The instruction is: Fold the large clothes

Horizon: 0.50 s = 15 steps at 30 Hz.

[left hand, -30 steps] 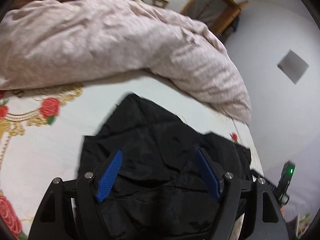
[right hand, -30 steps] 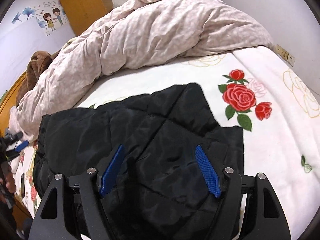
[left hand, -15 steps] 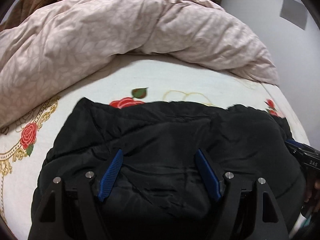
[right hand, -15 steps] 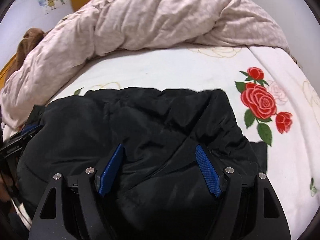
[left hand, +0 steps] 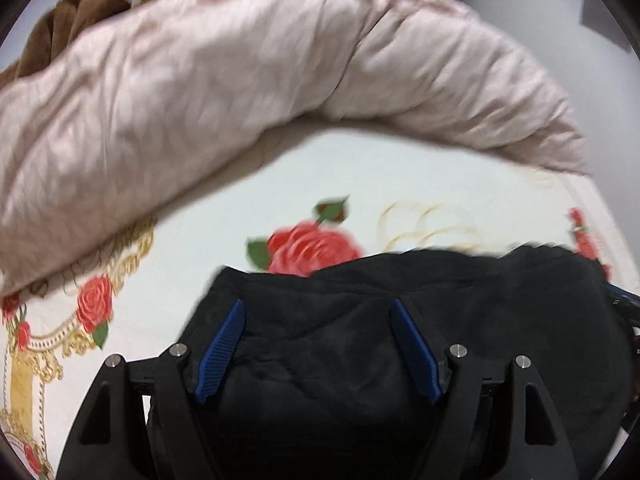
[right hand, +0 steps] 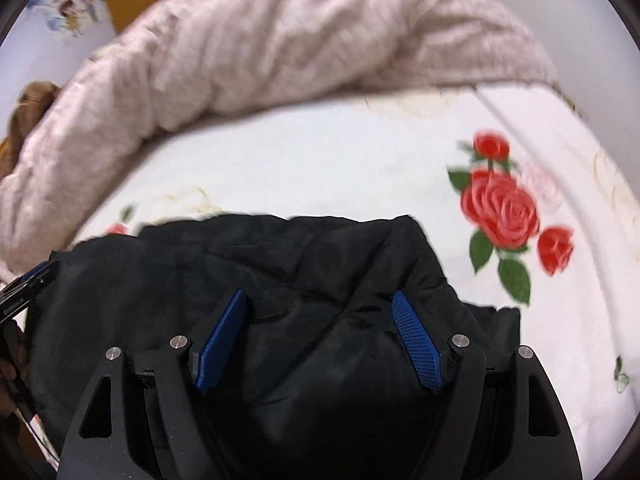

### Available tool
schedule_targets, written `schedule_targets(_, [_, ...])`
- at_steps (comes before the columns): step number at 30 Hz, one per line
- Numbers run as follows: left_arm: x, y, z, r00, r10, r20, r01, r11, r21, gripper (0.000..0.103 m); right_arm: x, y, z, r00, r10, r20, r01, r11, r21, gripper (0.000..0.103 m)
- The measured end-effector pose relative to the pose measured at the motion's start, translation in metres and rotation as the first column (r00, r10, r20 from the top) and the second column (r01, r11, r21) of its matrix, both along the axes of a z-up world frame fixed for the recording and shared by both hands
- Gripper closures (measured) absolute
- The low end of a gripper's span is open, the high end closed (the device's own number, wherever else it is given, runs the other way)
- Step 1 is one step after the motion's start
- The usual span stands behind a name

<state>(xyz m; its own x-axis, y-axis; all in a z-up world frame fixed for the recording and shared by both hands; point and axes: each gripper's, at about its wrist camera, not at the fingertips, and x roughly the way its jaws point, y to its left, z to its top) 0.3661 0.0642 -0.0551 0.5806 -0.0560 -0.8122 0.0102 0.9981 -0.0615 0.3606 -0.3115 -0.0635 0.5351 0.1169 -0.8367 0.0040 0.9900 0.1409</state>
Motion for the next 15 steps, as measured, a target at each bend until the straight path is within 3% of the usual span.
schedule_targets(7, [0.002, 0.011, -0.025, 0.998, 0.048, 0.041, -0.046, 0.997, -0.059, 0.023, 0.013, 0.0, -0.026, 0.999, -0.027, 0.032, 0.028, 0.999, -0.04, 0.028])
schedule_targets(15, [0.008, 0.006, -0.021, 0.999, 0.05, 0.023, -0.049, 0.999, -0.019, 0.022, 0.017, 0.0, -0.03, 0.999, -0.038, 0.037, 0.04, 0.998, -0.054, 0.028])
